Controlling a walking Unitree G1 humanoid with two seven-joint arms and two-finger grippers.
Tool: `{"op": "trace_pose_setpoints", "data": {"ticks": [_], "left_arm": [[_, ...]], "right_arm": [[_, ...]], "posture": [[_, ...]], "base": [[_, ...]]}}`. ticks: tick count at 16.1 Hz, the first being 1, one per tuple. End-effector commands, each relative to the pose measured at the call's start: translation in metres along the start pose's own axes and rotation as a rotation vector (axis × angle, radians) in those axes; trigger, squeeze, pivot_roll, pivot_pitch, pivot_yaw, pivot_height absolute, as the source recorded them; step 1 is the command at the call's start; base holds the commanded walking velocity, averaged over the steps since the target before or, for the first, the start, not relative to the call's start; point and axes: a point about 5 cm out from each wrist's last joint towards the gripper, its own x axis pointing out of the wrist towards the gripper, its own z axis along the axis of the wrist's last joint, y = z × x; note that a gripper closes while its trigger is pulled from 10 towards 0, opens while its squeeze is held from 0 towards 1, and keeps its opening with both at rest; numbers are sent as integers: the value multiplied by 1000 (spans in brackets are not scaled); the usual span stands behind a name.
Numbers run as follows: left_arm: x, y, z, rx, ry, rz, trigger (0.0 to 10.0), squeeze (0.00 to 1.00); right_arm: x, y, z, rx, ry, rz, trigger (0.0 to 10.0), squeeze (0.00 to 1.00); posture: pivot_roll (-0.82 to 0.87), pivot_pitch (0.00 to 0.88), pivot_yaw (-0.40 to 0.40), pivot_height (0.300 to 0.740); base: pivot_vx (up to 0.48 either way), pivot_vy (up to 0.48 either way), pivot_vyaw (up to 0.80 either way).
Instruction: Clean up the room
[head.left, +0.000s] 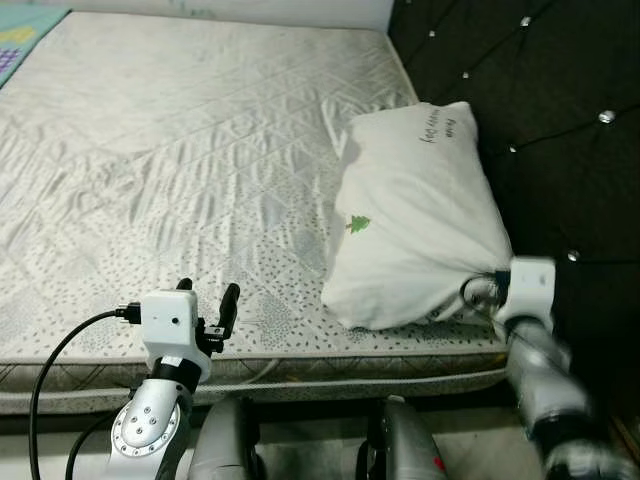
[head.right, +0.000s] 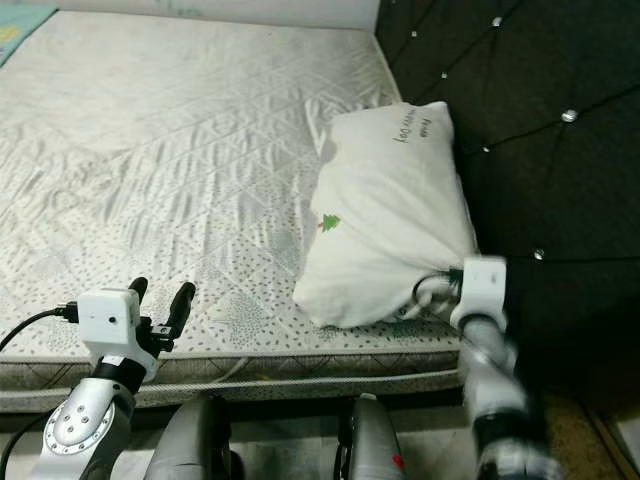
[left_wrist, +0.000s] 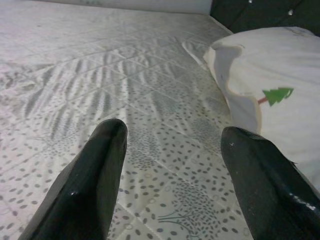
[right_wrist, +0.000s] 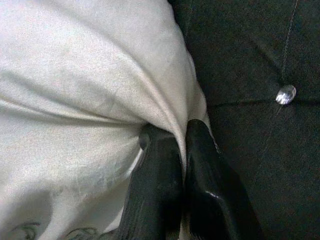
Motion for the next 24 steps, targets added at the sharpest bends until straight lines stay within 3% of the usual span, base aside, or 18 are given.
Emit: {"op": "trace_pose_setpoints", "data": {"ticks": [1,5,8,12,15,21,24], "left_arm": [[-1,-2,2,-2,-2,-9,10000,0],[-6,4,1,8,2,13,10000,0],[-3,4,3,15,-6,7,10000,0],[-3,7,4,21,-10,19,10000,0],[-2,5,4,20,-8,13,10000,0],[1,4,3,19,-5,-5,10000,0],[4,3,4,17,-10,-12,10000,0]], "right_arm": [[12,-22,32,-50,-77,-21,0,0],[31,-65,96,-104,-142,-76,0,0],[30,-97,114,-103,-120,-130,0,0],[17,-142,108,-67,-90,-288,0,0],[6,-161,86,-48,-65,-363,0,0],[-10,-162,31,-4,-6,-391,0,0],[-10,-151,22,5,-10,-371,0,0]], "posture": [[86,149,-54,626],[96,145,-58,626],[98,139,-54,626],[101,138,-53,626],[99,136,-53,626],[72,135,-27,626],[69,133,-30,626]], "base": [[0,0,0],[0,0,0],[0,0,0],[0,0,0],[0,0,0],[0,0,0],[0,0,0]]}}
